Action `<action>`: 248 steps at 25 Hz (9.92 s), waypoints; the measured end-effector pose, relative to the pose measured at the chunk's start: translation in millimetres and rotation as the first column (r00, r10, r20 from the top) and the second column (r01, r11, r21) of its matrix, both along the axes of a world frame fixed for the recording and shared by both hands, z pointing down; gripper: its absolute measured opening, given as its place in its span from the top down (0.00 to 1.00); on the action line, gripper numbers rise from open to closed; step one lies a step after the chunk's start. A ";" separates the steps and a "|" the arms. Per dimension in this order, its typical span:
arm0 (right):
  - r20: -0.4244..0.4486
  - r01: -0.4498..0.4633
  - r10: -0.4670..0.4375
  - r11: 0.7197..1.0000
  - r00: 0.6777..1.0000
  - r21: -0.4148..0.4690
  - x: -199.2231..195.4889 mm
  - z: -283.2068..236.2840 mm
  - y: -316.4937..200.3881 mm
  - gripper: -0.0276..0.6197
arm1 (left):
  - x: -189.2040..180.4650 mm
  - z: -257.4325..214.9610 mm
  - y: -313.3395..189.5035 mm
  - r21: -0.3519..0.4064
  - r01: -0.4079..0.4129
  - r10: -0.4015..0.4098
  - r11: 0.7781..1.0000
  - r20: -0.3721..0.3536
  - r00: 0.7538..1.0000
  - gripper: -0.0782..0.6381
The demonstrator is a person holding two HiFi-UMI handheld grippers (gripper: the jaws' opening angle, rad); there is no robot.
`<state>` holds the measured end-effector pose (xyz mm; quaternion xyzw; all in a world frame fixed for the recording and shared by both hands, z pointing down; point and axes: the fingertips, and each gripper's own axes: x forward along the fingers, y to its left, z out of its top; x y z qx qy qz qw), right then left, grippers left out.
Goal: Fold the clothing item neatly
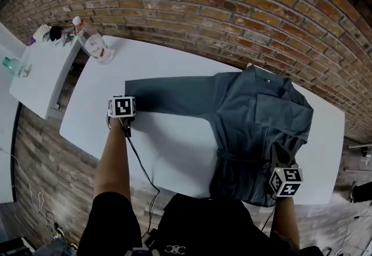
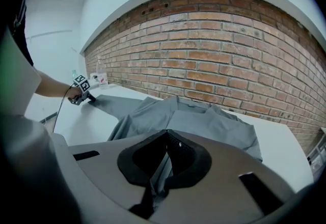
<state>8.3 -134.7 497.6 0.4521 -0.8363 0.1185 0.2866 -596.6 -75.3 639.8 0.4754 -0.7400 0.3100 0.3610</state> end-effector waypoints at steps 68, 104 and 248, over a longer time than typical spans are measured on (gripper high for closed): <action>0.034 -0.142 0.142 0.990 0.989 -0.008 261.9 -13.1 16.3 0.95 | 693.4 -81.8 -162.7 0.236 -0.774 0.800 0.588 -0.027 0.599 0.70; 0.044 0.185 -0.179 0.947 0.983 -0.263 80.1 24.8 -260.1 0.81 | 425.4 -79.8 -301.6 0.203 -0.776 0.802 0.598 -0.158 0.577 0.65; 0.146 -0.053 0.056 0.998 0.988 -0.025 165.3 8.1 14.8 0.95 | 355.6 -83.9 -18.8 0.085 -0.860 0.850 0.504 0.128 0.511 0.89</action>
